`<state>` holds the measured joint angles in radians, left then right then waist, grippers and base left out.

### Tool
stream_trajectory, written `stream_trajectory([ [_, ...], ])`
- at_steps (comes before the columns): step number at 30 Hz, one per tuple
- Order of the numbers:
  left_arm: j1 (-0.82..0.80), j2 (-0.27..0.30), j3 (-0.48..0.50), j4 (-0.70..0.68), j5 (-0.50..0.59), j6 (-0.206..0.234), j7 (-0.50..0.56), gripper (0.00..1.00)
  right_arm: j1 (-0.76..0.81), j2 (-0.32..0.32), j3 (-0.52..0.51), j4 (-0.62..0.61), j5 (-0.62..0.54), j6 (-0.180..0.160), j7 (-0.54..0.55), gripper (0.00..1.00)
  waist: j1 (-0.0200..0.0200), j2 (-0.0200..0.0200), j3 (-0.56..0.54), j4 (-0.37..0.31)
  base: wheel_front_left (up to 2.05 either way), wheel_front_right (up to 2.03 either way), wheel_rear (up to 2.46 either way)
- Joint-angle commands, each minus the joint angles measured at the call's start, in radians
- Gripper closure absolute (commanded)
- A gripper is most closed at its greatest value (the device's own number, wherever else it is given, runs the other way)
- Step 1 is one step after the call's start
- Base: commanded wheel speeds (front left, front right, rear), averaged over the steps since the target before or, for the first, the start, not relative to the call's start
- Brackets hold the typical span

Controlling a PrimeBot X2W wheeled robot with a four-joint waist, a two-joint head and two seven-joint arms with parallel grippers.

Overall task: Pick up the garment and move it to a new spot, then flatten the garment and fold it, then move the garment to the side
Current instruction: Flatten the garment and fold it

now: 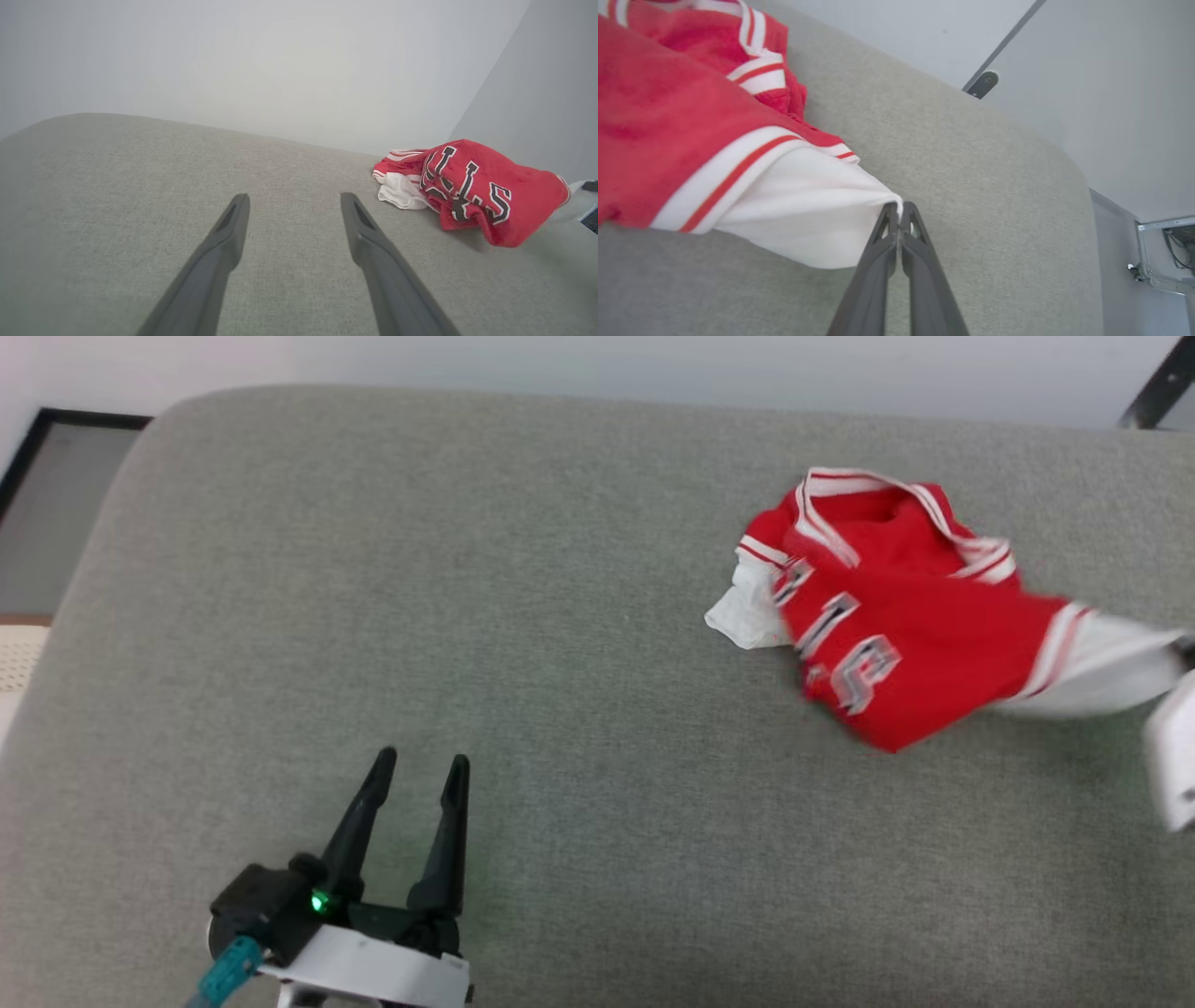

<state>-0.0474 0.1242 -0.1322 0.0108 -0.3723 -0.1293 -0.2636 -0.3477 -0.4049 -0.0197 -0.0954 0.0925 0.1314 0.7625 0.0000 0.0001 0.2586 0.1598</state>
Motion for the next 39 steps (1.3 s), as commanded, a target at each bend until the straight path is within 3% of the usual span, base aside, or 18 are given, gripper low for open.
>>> stream_trajectory([
  [1, -0.017, 0.006, -0.003, -0.002, -0.002, -0.003, -0.001, 0.0, -0.031, -0.019, -0.03, 0.013, -0.02, -0.001, -0.02, 1.0, 0.0, -0.0001, 0.016, -0.011, 0.0, 0.0, 0.0],
  [7, -0.044, 0.018, -0.014, -0.001, -0.008, -0.003, -0.001, 0.0, -0.117, -0.065, -0.141, 0.051, -0.086, -0.001, -0.097, 1.0, 0.0, -0.0001, 0.05, -0.012, 0.0, 0.0, 0.0],
  [14, -0.067, 0.028, -0.03, 0.002, -0.017, -0.003, -0.001, 0.0, -0.133, -0.035, -0.337, 0.143, -0.17, -0.001, -0.187, 1.0, 0.0, -0.0001, 0.081, 0.002, 0.0, 0.0, 0.0],
  [21, -0.082, 0.038, -0.04, 0.005, -0.024, -0.003, -0.001, 0.0, -0.15, 0.017, -0.395, 0.321, -0.216, -0.002, -0.259, 1.0, 0.0, -0.0001, 0.11, 0.006, 0.0, 0.0, 0.0],
  [28, -0.094, 0.047, -0.042, 0.004, -0.025, -0.003, -0.001, 0.0, -0.223, 0.051, -0.504, 0.387, -0.326, -0.001, -0.393, 1.0, 0.0, -0.0001, 0.134, 0.009, 0.0, 0.0, 0.0],
  [38, -0.11, 0.042, -0.056, 0.021, -0.022, -0.003, -0.001, 0.0, -0.248, 0.106, -0.555, 0.484, -0.402, -0.002, -0.392, 1.0, 0.0, -0.0001, 0.139, 0.002, 0.0, 0.0, 0.0],
  [39, -0.111, 0.043, -0.056, 0.024, -0.023, -0.003, -0.001, 0.0, -0.245, 0.112, -0.554, 0.494, -0.403, -0.001, -0.394, 0.91, 0.0, -0.0001, 0.136, 0.0, 0.0, 0.0, 0.0],
])
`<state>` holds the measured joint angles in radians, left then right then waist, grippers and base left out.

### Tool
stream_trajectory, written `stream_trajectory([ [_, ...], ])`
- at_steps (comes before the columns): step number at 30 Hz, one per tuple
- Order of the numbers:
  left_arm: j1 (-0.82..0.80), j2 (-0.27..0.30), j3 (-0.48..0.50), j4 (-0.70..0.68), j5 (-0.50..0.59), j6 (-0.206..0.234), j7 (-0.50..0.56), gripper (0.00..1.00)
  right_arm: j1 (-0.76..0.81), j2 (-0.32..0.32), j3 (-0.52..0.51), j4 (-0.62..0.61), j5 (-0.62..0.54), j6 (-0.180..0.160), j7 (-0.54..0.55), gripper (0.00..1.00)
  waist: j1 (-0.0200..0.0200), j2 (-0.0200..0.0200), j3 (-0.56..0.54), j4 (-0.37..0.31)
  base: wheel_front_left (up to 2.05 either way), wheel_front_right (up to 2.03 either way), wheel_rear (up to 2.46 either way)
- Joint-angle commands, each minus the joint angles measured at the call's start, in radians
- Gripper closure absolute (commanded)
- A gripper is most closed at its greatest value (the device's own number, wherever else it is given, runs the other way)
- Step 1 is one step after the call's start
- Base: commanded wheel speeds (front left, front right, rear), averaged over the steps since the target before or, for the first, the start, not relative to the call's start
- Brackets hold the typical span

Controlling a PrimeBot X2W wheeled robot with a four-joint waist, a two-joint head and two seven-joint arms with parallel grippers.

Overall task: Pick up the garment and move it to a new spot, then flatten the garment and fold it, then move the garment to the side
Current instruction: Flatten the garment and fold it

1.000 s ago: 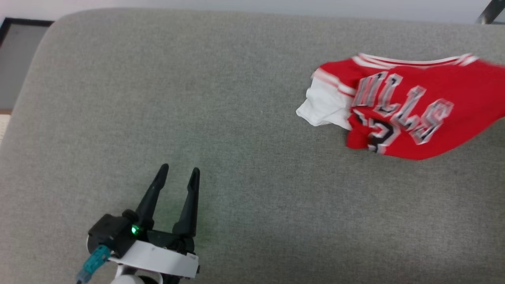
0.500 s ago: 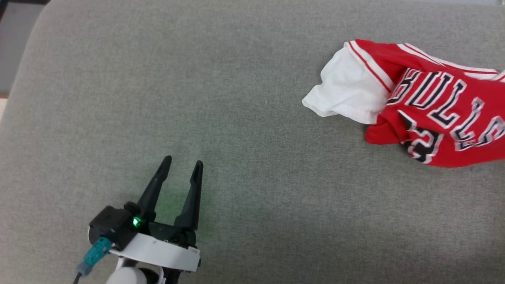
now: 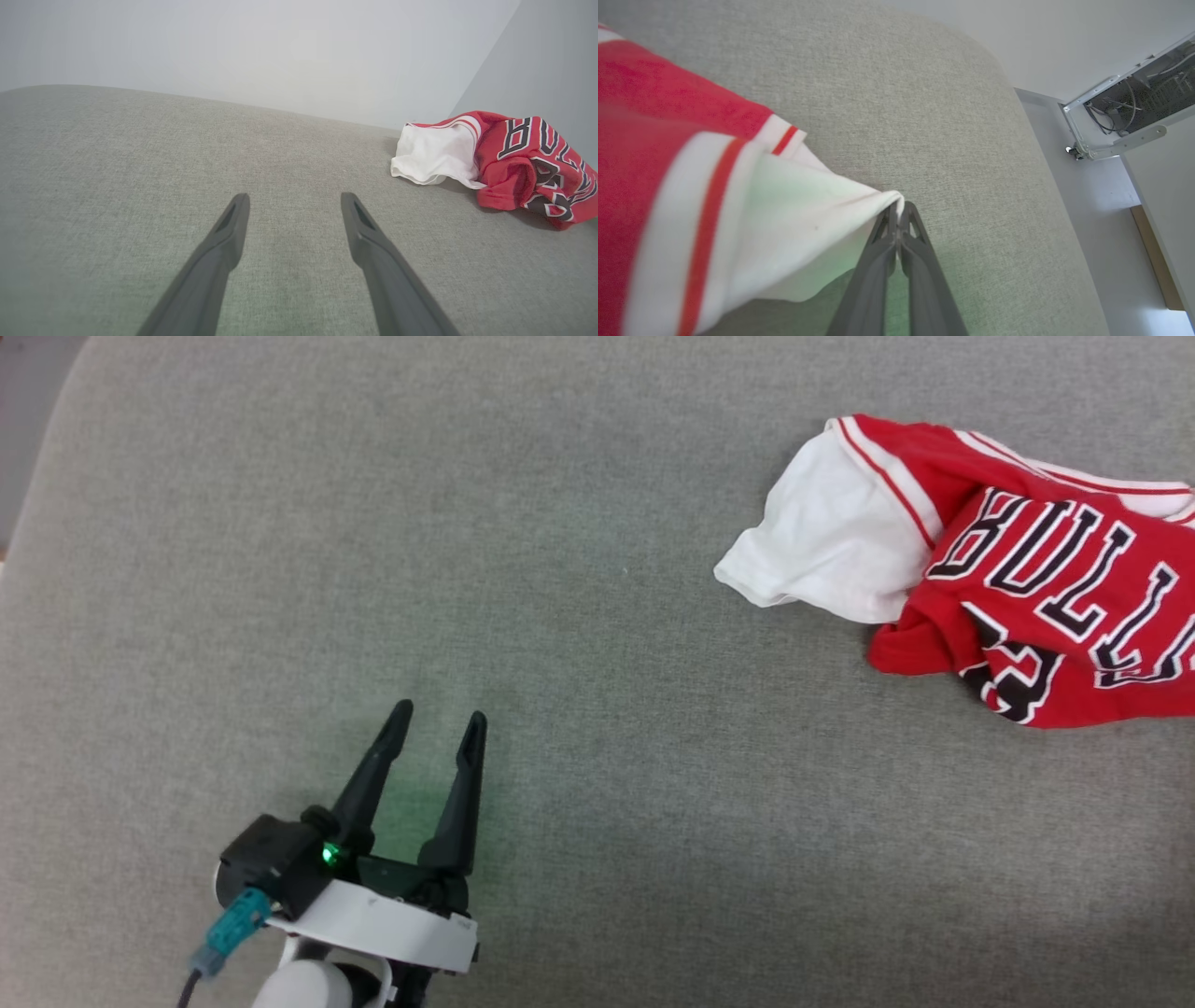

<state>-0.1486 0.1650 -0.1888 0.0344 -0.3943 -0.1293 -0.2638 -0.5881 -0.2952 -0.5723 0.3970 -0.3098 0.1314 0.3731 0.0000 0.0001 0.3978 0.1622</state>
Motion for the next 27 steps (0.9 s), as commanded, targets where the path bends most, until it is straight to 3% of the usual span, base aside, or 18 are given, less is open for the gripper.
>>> stream_trajectory([
  [1, -0.009, 0.005, 0.002, 0.003, -0.002, -0.003, -0.001, 0.0, -0.005, 0.012, 0.0, 0.01, 0.012, -0.001, -0.007, 0.57, 0.0, -0.0001, -0.009, -0.006, 0.0, 0.0, 0.0],
  [2, -0.009, 0.008, 0.004, 0.004, -0.005, -0.003, -0.001, 0.0, -0.002, 0.014, 0.007, 0.014, 0.018, -0.001, -0.012, 0.32, 0.0, -0.0001, -0.014, -0.009, 0.0, 0.0, 0.0],
  [3, -0.007, 0.009, 0.006, 0.005, -0.009, -0.003, -0.001, 0.0, 0.007, 0.01, 0.017, 0.015, 0.018, -0.002, -0.015, 0.0, 0.0, -0.0001, -0.021, -0.013, 0.0, 0.0, 0.0],
  [11, 0.023, 0.056, 0.008, 0.005, -0.016, -0.003, -0.001, 0.0, 0.09, 0.022, 0.127, -0.032, 0.157, -0.001, -0.074, 0.0, 0.0, -0.0001, -0.102, -0.066, 0.0, 0.0, 0.0],
  [17, 0.011, 0.134, -0.004, 0.002, -0.03, -0.003, -0.001, 0.0, 0.201, 0.028, 0.323, -0.161, 0.333, -0.001, -0.168, 0.0, 0.0, -0.0001, -0.162, -0.124, 0.0, 0.0, 0.0],
  [22, -0.046, 0.248, -0.038, 0.008, -0.074, -0.003, 0.007, 0.0, 0.3, 0.066, 0.489, -0.311, 0.476, -0.001, -0.263, 0.0, 0.0, -0.0001, -0.201, -0.179, 0.0, 0.0, 0.0],
  [27, -0.159, 0.382, -0.082, 0.012, -0.156, -0.003, 0.097, 0.0, 0.392, 0.115, 0.6, -0.43, 0.503, -0.001, -0.319, 0.0, 0.0, -0.0001, -0.218, -0.232, 0.0, 0.0, 0.0],
])
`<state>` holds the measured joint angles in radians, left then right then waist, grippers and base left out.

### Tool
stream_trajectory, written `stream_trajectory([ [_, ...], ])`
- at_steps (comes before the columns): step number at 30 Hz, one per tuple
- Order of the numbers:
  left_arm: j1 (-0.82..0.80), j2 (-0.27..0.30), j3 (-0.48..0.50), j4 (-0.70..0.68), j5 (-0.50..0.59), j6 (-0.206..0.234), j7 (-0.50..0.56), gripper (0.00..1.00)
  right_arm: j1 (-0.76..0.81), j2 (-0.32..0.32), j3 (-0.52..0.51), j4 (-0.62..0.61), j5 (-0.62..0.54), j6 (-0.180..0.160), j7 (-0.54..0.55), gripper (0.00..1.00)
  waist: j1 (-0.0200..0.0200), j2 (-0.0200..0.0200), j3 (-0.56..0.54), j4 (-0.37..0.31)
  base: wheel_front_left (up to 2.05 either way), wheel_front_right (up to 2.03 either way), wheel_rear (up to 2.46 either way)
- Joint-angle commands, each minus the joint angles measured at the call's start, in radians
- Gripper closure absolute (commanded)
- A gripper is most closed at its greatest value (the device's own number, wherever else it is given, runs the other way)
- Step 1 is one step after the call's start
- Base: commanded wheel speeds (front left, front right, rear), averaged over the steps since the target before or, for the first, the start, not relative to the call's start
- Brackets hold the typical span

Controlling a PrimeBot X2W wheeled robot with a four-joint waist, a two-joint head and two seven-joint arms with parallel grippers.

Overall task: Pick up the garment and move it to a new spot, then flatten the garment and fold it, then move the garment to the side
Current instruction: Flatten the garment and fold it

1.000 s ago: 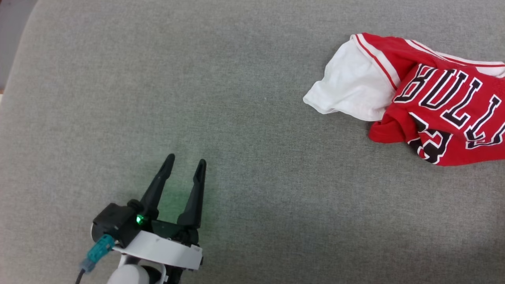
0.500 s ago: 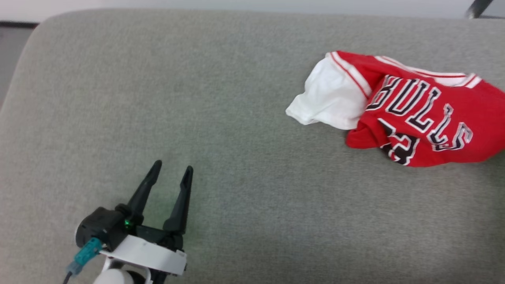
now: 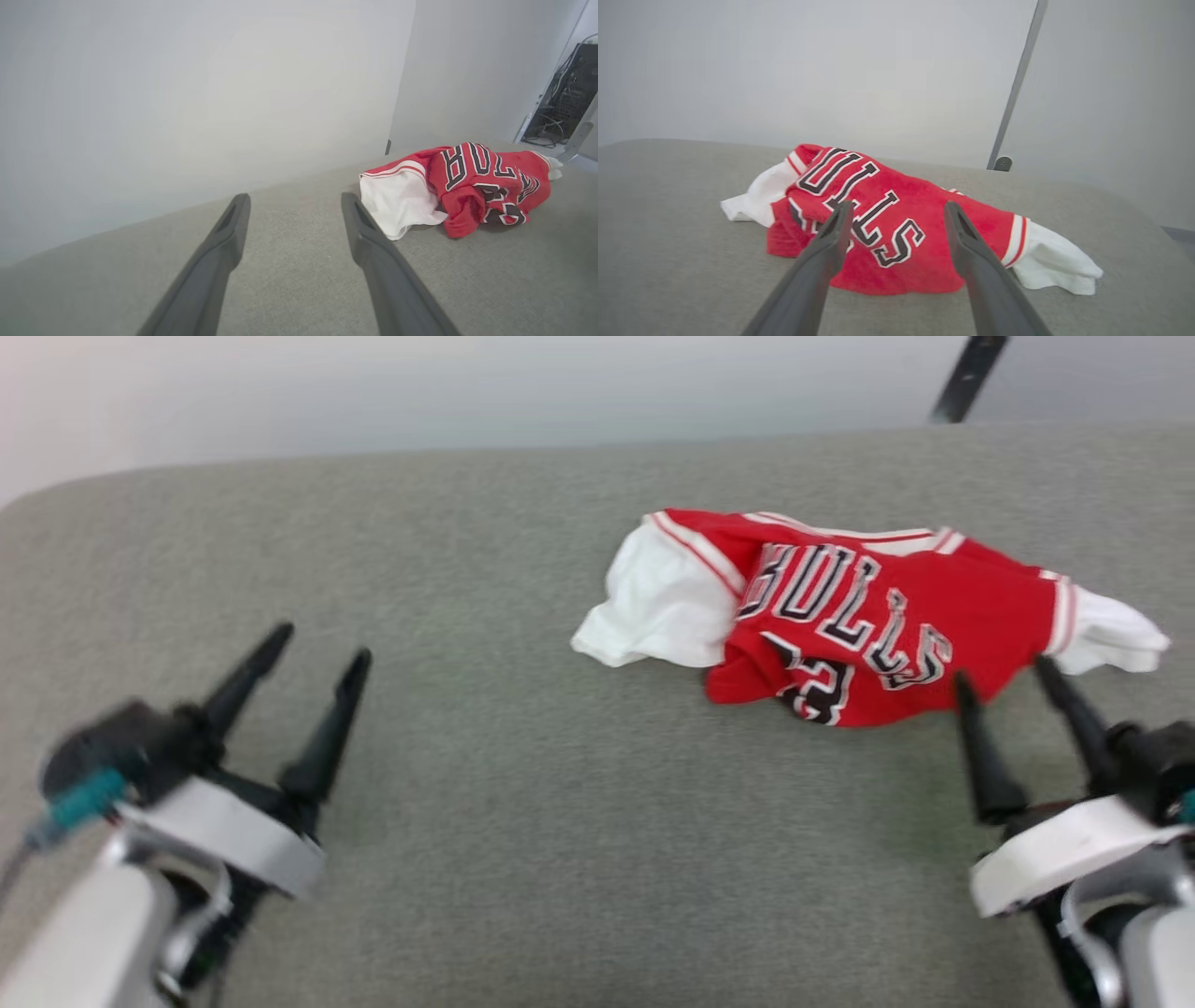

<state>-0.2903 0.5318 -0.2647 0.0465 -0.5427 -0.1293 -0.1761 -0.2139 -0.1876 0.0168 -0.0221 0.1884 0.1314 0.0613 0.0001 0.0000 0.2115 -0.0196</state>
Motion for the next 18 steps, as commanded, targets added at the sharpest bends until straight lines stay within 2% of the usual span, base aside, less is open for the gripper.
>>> stream_trajectory([
  [1, -0.047, 0.042, -0.014, -0.002, -0.023, -0.003, 0.035, 0.0, 0.032, 0.023, 0.029, -0.031, 0.011, -0.001, -0.015, 0.0, -0.0001, 0.0, -0.03, -0.061, 0.0, 0.0, 0.0],
  [4, -0.14, 0.098, -0.043, 0.0, -0.115, -0.003, 0.132, 0.0, 0.076, 0.052, 0.057, -0.084, 0.012, -0.001, -0.028, 0.0, -0.0001, 0.0, -0.02, -0.093, 0.0, 0.0, 0.0],
  [7, -0.231, 0.131, -0.068, 0.039, -0.233, -0.003, 0.263, 0.0, 0.11, 0.082, 0.066, -0.132, 0.005, -0.001, -0.037, 0.0, -0.0001, 0.0, -0.003, -0.125, 0.0, 0.0, 0.0],
  [9, -0.284, 0.127, -0.083, 0.103, -0.33, -0.003, 0.389, 0.0, 0.132, 0.096, 0.066, -0.16, 0.001, -0.001, -0.038, 0.0, -0.0001, 0.0, 0.005, -0.143, 0.0, 0.0, 0.0],
  [13, -0.378, 0.112, -0.118, 0.216, -0.459, 0.008, 0.632, 0.0, 0.162, 0.115, 0.059, -0.204, -0.008, -0.001, -0.039, 0.0, -0.0001, 0.0, 0.024, -0.182, 0.0, 0.0, 0.0],
  [18, -0.45, 0.061, -0.141, 0.314, -0.606, 0.085, 0.896, 0.0, 0.181, 0.129, 0.047, -0.232, -0.014, -0.001, -0.046, 0.0, -0.0001, 0.0, 0.05, -0.217, 0.0, 0.0, 0.0],
])
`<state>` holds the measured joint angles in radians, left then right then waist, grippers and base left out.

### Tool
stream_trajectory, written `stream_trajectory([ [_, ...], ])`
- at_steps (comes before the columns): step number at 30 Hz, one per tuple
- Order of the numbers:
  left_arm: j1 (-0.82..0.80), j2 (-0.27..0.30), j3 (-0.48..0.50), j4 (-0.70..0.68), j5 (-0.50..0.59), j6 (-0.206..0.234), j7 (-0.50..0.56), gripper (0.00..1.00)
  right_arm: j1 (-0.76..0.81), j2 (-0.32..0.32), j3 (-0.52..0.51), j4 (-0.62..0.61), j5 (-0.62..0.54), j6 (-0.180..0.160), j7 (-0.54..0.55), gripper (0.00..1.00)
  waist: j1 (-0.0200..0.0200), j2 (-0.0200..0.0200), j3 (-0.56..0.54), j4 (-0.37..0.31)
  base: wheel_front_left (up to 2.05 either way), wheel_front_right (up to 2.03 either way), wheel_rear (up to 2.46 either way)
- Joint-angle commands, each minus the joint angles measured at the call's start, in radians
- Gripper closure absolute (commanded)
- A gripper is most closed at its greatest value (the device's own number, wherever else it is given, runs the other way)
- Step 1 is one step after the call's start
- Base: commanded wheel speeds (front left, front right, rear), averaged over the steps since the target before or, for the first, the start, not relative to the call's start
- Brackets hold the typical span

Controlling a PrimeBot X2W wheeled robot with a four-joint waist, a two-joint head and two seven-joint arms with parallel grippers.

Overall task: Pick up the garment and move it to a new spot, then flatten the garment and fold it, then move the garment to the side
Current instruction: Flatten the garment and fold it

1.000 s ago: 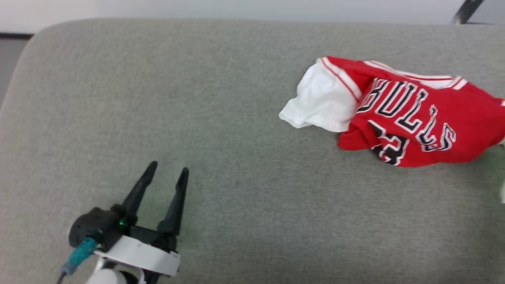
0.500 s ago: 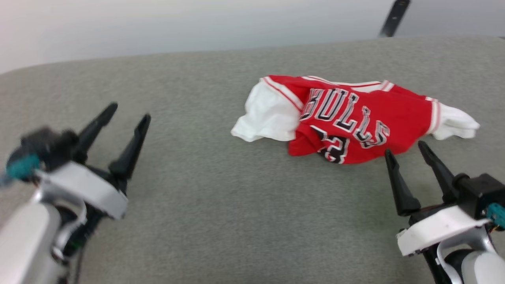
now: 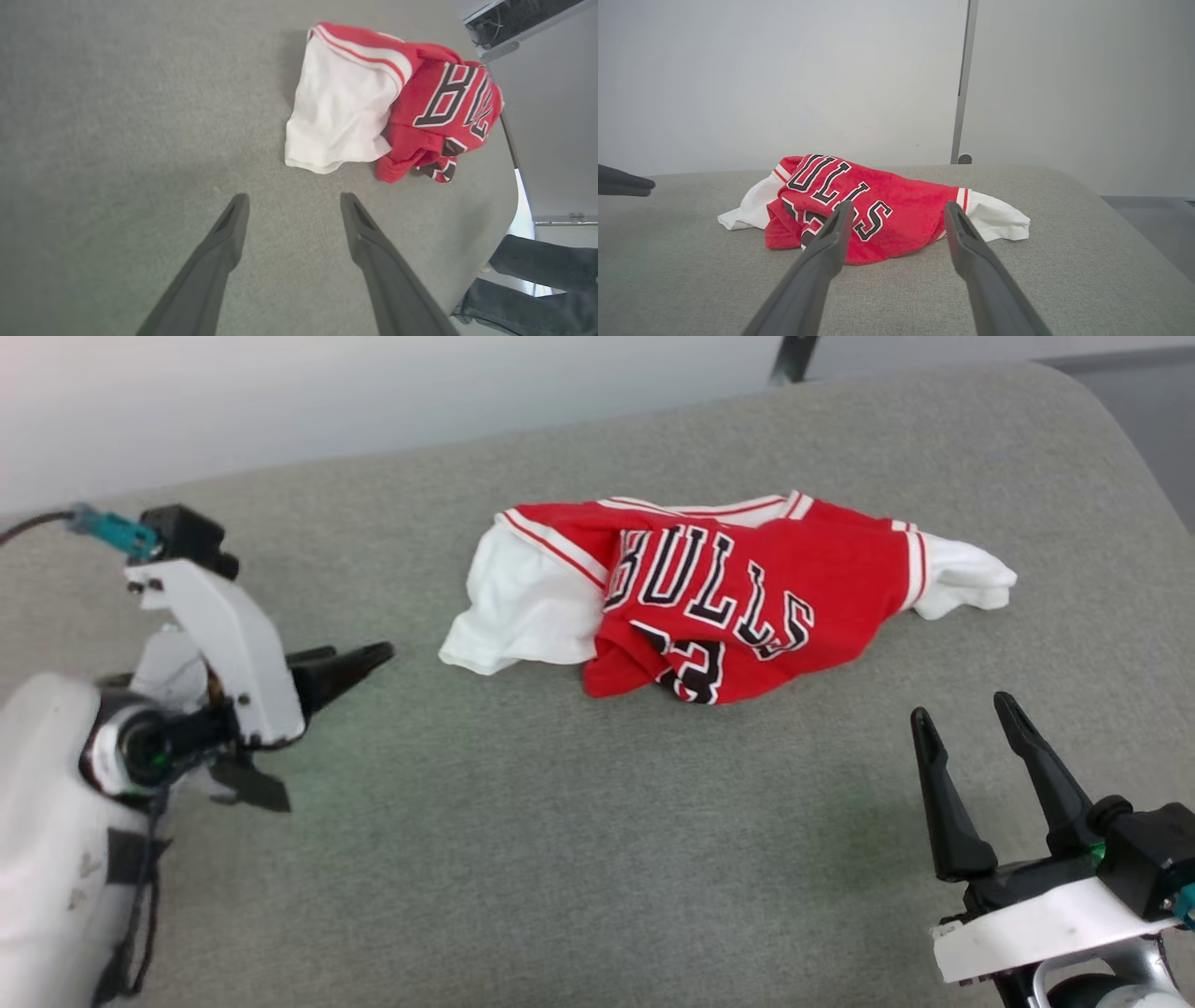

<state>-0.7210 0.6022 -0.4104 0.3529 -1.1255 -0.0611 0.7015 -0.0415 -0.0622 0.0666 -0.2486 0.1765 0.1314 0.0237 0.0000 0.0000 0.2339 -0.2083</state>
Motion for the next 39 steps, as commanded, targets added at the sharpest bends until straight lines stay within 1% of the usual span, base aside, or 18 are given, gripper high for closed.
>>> stream_trajectory([
  [1, -0.033, -0.019, 0.013, 0.02, -0.046, 0.036, 0.047, 0.0, 0.01, 0.006, -0.002, -0.009, -0.003, -0.001, -0.009, 0.0, 0.0, 0.0, 0.034, -0.033, 0.0, 0.0, 0.0],
  [2, -0.041, -0.029, 0.015, 0.033, -0.064, 0.057, 0.073, 0.0, 0.01, 0.007, -0.001, -0.01, -0.004, -0.001, -0.011, 0.0, 0.0, 0.0, 0.04, -0.038, 0.0, 0.0, 0.0],
  [4, -0.057, -0.042, 0.014, 0.047, -0.083, 0.073, 0.103, 0.0, 0.006, 0.009, 0.002, -0.012, -0.003, -0.001, -0.016, 0.0, 0.0, 0.0, 0.052, -0.046, 0.0, 0.0, 0.0],
  [5, -0.064, -0.053, 0.021, 0.058, -0.094, 0.088, 0.109, 0.0, 0.002, 0.01, 0.004, -0.012, -0.003, -0.001, -0.016, 0.0, 0.0, 0.0, 0.059, -0.05, 0.0, 0.0, 0.0],
  [9, -0.089, -0.076, 0.015, 0.092, -0.101, 0.122, 0.128, 0.0, -0.015, 0.012, 0.011, -0.011, 0.001, -0.001, -0.025, 0.0, 0.0, 0.0, 0.084, -0.06, 0.0, 0.0, 0.0],
  [12, -0.106, -0.087, -0.002, 0.107, -0.086, 0.132, 0.141, 0.0, -0.025, 0.012, 0.014, -0.009, 0.011, -0.001, -0.03, 0.0, 0.0, 0.0, 0.102, -0.067, 0.0, 0.0, 0.0],
  [18, -0.124, -0.115, -0.026, 0.135, -0.079, 0.138, 0.154, 0.0, -0.046, 0.012, 0.025, 0.003, 0.028, -0.001, -0.043, 0.0, 0.0, 0.0, 0.139, -0.081, 0.0, 0.0, 0.0],
  [19, -0.128, -0.12, -0.024, 0.138, -0.082, 0.135, 0.149, 0.0, -0.049, 0.012, 0.028, 0.005, 0.031, -0.001, -0.045, 0.0, 0.0, 0.0, 0.146, -0.084, 0.0, 0.0, 0.0],
  [21, -0.135, -0.137, -0.01, 0.151, -0.1, 0.145, 0.145, 0.0, -0.055, 0.012, 0.032, 0.008, 0.035, -0.001, -0.05, 0.0, 0.0, 0.0, 0.158, -0.088, 0.0, 0.0, 0.0],
  [24, -0.143, -0.142, -0.012, 0.159, -0.096, 0.141, 0.141, 0.0, -0.059, 0.012, 0.036, 0.012, 0.038, -0.001, -0.055, 0.0, 0.0, 0.0, 0.168, -0.093, 0.0, 0.0, 0.0],
  [26, -0.149, -0.149, -0.011, 0.17, -0.1, 0.15, 0.142, 0.0, -0.065, 0.012, 0.04, 0.015, 0.039, -0.001, -0.059, 0.0, 0.0, 0.0, 0.179, -0.098, 0.0, 0.0, 0.0],
  [31, -0.154, -0.156, -0.026, 0.208, -0.084, 0.144, 0.139, 0.0, -0.087, 0.012, 0.06, 0.022, 0.041, -0.001, -0.066, 0.0, 0.0, 0.0, 0.208, -0.122, 0.0, 0.0, 0.0],
  [35, -0.143, -0.152, -0.063, 0.24, -0.058, 0.139, 0.161, 0.0, -0.098, 0.012, 0.065, 0.022, 0.046, -0.001, -0.068, 0.0, 0.0, 0.0, 0.222, -0.137, 0.0, 0.0, 0.0],
  [37, -0.142, -0.15, -0.074, 0.246, -0.049, 0.133, 0.167, 0.02, -0.097, 0.012, 0.064, 0.022, 0.048, -0.001, -0.069, 0.0, 0.0, 0.0, 0.224, -0.139, 0.0, 0.0, 0.0],
  [38, -0.14, -0.151, -0.081, 0.25, -0.047, 0.13, 0.173, 0.38, -0.096, 0.012, 0.063, 0.022, 0.048, -0.001, -0.069, 0.0, 0.0, 0.0, 0.225, -0.141, 0.0, 0.0, 0.0],
  [39, -0.137, -0.153, -0.086, 0.255, -0.048, 0.124, 0.18, 0.67, -0.095, 0.012, 0.062, 0.022, 0.049, -0.001, -0.068, 0.0, 0.0, 0.0, 0.226, -0.143, 0.0, 0.0, 0.0],
])
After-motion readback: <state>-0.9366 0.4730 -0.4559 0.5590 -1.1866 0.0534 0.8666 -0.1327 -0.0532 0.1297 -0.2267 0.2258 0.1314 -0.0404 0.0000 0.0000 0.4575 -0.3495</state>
